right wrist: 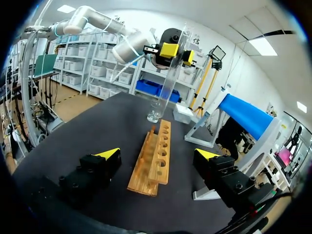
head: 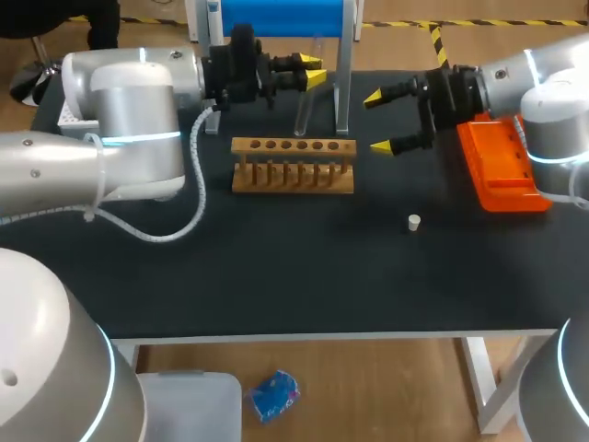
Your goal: Invert the test tube, pick up the pipette, mount the tip to pipette, aspirate from beaker and dispense into the tube, eject the tip, return the pipette, and cap with the stopper.
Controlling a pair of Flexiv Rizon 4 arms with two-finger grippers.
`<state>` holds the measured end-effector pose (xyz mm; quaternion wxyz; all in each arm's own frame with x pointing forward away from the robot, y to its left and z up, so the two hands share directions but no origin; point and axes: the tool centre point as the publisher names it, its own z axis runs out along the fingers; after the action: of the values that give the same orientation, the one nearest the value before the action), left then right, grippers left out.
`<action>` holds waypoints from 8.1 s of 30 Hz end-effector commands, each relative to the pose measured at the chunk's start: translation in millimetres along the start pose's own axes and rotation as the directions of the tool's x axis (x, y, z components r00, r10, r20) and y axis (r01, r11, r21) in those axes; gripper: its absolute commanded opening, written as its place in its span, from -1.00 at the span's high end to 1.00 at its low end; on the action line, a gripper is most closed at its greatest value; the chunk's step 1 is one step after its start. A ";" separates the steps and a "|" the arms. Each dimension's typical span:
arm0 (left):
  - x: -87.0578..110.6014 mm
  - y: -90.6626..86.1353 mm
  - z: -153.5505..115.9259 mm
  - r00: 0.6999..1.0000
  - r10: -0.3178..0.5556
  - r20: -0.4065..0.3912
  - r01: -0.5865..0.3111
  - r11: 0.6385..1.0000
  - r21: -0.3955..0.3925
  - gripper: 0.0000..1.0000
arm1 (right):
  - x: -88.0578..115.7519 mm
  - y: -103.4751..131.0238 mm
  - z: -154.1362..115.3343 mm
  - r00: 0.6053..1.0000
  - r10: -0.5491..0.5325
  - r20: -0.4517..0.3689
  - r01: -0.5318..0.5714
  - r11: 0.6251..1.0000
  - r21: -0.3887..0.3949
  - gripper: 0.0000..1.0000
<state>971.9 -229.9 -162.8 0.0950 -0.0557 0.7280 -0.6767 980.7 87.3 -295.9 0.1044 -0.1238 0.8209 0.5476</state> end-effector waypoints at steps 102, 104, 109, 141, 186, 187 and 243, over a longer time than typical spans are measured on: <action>-37.9 101.5 -4.2 1.000 0.011 0.000 -0.011 1.000 0.021 1.00 | -0.1 -0.3 0.1 1.000 -0.001 0.000 0.001 1.000 0.001 -1.00; -38.1 102.6 -4.3 1.000 0.011 -0.007 -0.011 1.000 -0.001 1.00 | -0.1 -0.3 0.1 1.000 -0.001 0.000 0.001 1.000 0.001 -1.00; -37.8 105.5 -5.2 1.000 0.005 -0.030 -0.007 0.999 -0.038 1.00 | -0.1 -0.3 0.1 1.000 -0.001 0.000 0.001 1.000 0.001 -1.00; -36.1 136.9 -5.5 0.996 -0.067 -0.055 0.060 0.990 -0.128 1.00 | -0.1 -0.3 0.1 1.000 -0.001 0.000 0.001 1.000 0.001 -1.00; 29.5 1.4 -155.3 0.994 0.059 0.097 -0.026 0.950 -0.310 -1.00 | -0.1 -0.3 0.1 1.000 -0.001 0.000 0.001 1.000 0.001 -1.00; 29.5 1.4 -155.3 0.994 0.059 0.097 -0.026 0.950 -0.310 -1.00 | -0.1 -0.3 0.1 1.000 -0.001 0.000 0.001 1.000 0.001 -1.00; -94.7 91.0 -376.2 0.704 -0.002 0.710 0.356 0.866 -0.351 -1.00 | -0.1 -0.3 0.1 1.000 -0.001 0.000 0.001 1.000 0.001 -1.00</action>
<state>988.0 162.9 -221.8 0.2741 -0.3975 0.7699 -0.4172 980.7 87.4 -295.9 0.1045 -0.1238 0.8209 0.5476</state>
